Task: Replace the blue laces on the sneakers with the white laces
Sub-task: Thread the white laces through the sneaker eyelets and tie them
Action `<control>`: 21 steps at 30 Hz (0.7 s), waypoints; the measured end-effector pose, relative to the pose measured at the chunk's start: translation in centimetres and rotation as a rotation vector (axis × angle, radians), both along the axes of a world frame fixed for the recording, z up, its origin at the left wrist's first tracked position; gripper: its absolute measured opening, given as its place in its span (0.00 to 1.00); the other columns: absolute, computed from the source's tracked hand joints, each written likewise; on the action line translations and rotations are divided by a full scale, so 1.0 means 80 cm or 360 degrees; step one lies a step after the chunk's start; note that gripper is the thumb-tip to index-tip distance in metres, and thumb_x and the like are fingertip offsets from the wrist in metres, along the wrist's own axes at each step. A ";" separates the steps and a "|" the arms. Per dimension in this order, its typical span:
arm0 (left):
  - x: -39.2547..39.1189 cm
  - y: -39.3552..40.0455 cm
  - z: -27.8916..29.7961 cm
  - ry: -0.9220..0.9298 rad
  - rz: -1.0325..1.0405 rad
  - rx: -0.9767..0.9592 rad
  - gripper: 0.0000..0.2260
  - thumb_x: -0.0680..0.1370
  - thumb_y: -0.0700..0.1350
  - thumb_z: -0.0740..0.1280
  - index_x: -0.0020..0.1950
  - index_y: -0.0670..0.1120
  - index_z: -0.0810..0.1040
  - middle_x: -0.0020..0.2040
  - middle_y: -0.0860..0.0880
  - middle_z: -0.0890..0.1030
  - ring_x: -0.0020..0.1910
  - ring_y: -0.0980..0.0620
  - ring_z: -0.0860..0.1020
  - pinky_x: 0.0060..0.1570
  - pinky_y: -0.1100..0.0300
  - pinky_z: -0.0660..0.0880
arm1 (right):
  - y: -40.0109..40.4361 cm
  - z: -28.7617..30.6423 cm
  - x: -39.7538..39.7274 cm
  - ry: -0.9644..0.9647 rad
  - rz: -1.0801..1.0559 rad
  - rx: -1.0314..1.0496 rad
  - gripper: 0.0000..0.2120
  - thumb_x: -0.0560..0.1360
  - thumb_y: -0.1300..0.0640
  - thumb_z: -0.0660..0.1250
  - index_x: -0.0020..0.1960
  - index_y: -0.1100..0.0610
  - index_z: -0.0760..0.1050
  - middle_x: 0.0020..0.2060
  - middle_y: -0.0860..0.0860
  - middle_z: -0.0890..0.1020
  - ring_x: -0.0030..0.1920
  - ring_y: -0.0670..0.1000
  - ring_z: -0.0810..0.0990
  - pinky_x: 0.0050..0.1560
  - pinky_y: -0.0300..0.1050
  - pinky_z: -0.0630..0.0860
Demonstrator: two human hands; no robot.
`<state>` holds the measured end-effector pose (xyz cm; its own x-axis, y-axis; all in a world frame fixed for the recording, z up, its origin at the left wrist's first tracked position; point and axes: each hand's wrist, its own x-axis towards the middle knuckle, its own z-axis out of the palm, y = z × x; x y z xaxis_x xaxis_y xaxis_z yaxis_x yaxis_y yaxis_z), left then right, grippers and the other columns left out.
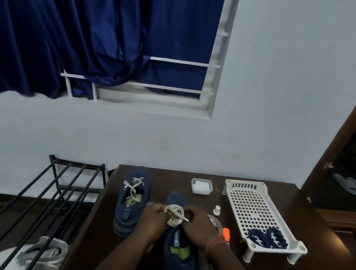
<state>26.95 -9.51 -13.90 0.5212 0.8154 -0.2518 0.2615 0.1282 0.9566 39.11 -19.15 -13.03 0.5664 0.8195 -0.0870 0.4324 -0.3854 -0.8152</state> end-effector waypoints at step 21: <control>-0.014 0.083 0.053 0.0747 -0.0166 0.0715 0.09 0.70 0.55 0.77 0.40 0.51 0.85 0.33 0.55 0.83 0.32 0.61 0.80 0.34 0.63 0.72 | 0.058 0.064 0.038 0.0647 -0.0039 0.0289 0.11 0.82 0.67 0.58 0.45 0.65 0.77 0.38 0.59 0.81 0.32 0.54 0.79 0.33 0.46 0.80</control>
